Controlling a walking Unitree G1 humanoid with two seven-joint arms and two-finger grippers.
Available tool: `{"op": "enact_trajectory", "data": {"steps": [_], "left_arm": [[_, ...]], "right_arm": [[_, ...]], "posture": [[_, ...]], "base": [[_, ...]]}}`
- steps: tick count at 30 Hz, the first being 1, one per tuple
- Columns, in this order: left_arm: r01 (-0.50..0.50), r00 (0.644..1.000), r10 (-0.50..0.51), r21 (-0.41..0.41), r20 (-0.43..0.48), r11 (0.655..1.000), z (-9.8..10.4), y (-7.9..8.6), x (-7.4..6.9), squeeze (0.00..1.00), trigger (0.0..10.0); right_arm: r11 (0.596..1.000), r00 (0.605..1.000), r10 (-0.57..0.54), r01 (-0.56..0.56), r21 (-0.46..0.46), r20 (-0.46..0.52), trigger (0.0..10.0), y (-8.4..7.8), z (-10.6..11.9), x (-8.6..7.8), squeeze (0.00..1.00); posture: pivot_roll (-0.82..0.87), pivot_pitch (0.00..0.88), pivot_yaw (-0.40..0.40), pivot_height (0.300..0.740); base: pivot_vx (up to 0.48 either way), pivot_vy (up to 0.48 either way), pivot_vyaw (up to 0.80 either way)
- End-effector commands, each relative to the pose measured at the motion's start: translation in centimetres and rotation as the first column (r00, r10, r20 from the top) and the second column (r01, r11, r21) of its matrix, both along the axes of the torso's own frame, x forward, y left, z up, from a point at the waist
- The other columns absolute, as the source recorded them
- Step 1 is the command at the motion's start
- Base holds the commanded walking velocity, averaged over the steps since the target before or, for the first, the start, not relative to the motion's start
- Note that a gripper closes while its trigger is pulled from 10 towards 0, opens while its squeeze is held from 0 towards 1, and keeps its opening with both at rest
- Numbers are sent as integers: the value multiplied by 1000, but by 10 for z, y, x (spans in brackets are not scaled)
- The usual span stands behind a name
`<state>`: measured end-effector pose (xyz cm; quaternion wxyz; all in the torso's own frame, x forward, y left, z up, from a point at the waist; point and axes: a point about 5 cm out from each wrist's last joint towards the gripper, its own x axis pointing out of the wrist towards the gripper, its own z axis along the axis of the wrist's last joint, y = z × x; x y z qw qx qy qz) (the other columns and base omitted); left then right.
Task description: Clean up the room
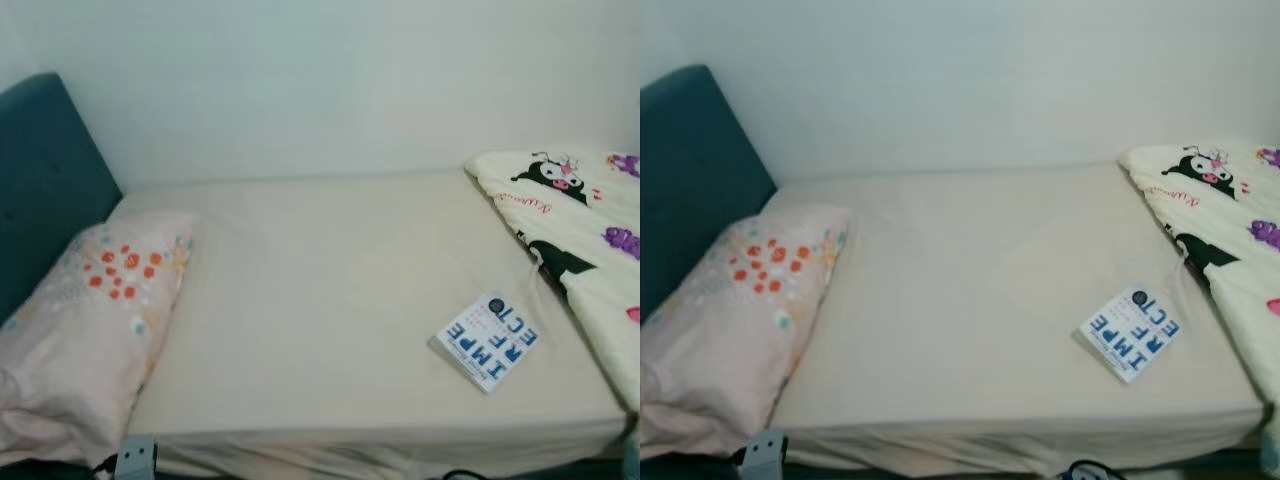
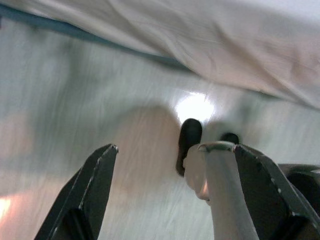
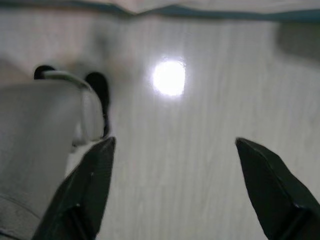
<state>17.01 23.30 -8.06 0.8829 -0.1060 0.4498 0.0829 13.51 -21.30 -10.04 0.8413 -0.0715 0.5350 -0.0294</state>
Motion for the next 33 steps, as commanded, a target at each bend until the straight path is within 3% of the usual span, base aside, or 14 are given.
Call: {"op": "enact_trajectory", "data": {"steps": [1,15,26,33], "left_arm": [[14,1000,-14,5,-13,1000,-1,0,-2,0,10000],[34,999,-34,3,-12,999,-1,-2,-2,0,10000],[36,999,-36,-4,-14,999,-1,-3,-2,0,10000],[12,1000,-12,-18,-10,1000,-2,-4,-3,0,10000]], "right_arm": [[1000,999,-17,17,10,-27,10000,1,-4,-10,0],[1000,1000,-8,8,-5,-24,10000,-6,-2,-11,0],[1000,1000,-13,13,-20,-17,10000,-8,-2,-10,0],[999,999,-34,33,-28,-21,10000,-11,-2,-14,0]], "posture": [[-62,81,37,740],[-69,70,38,740],[-77,81,33,740],[-82,85,31,740]], "base": [[0,-480,0],[0,-480,0],[0,-480,535],[0,-41,0]]}}
